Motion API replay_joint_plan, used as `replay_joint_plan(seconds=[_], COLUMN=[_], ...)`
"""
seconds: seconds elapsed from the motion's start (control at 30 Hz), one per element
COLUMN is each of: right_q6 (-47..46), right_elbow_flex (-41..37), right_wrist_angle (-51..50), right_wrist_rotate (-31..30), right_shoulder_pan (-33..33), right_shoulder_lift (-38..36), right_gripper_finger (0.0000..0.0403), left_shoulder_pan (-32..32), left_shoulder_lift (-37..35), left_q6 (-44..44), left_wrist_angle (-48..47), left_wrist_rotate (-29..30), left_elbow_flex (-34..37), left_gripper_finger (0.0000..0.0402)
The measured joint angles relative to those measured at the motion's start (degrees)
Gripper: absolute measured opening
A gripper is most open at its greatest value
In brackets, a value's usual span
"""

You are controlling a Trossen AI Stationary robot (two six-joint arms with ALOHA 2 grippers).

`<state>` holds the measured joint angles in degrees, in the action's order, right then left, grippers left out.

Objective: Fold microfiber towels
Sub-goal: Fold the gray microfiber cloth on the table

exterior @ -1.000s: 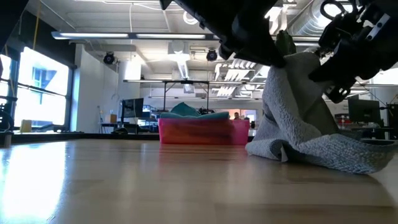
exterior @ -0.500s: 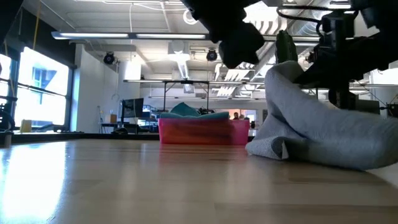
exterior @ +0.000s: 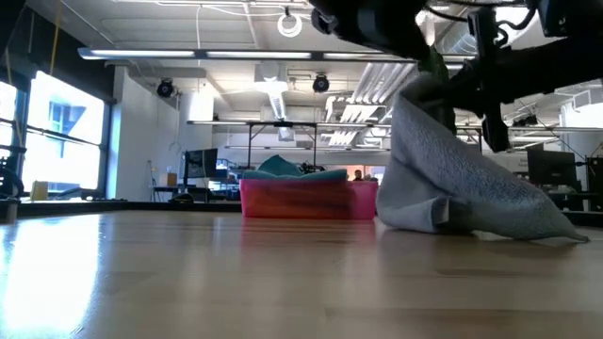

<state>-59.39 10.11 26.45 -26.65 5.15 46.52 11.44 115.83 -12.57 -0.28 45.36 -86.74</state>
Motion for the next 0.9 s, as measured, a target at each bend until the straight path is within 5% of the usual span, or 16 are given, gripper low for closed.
replay_joint_plan(seconds=[0.43,0.57,0.73,0.9], right_q6=[-4.9,-2.7,-11.3,-17.5], right_elbow_flex=[0.0,0.0,0.0,0.0], right_wrist_angle=[7.4,9.9,2.8,-2.2], right_wrist_rotate=[5.2,6.5,5.1,5.0], right_shoulder_pan=[-0.6,-0.1,1.3,1.6], right_shoulder_lift=[0.0,0.0,0.0,0.0], right_gripper_finger=[0.0,0.0,0.0,0.0], left_shoulder_pan=[-3.5,-3.7,-3.0,-2.4], left_shoulder_lift=[2.2,5.5,9.6,14.0], left_q6=[14.0,16.1,19.6,9.2], left_wrist_angle=[1.8,2.5,6.8,12.5], left_wrist_rotate=[-20.8,-21.8,-17.8,-23.8], left_elbow_flex=[-0.1,0.0,0.0,0.0], left_gripper_finger=[0.0163,0.0164,0.0165,0.0165])
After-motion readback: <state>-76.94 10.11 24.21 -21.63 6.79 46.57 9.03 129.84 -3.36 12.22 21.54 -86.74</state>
